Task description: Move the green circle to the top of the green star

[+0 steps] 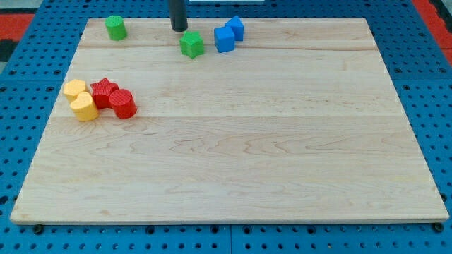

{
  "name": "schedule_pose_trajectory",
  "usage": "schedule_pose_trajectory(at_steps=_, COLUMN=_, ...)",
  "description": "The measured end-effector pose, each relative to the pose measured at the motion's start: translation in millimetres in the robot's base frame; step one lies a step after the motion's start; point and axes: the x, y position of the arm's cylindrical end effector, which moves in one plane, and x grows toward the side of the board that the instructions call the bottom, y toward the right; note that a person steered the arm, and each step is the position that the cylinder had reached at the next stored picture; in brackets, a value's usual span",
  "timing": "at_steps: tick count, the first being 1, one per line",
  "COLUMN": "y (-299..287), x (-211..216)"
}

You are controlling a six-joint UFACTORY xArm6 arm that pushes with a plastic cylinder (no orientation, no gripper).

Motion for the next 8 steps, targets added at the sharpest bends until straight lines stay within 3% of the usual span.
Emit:
schedule_pose_trajectory(at_steps=1, y=8.1, x=17.4)
schedule_pose_trajectory(at_steps=2, y=-21.0, x=38.9)
schedule_pose_trajectory(at_steps=5, y=-180.4, x=42.0)
schedule_pose_trajectory(at_steps=6, y=-195.6, x=6.2)
schedule_pose_trajectory(at_steps=7, y=-175.2, x=-22.3)
schedule_pose_trajectory(at_steps=8, y=-136.7, x=-12.8)
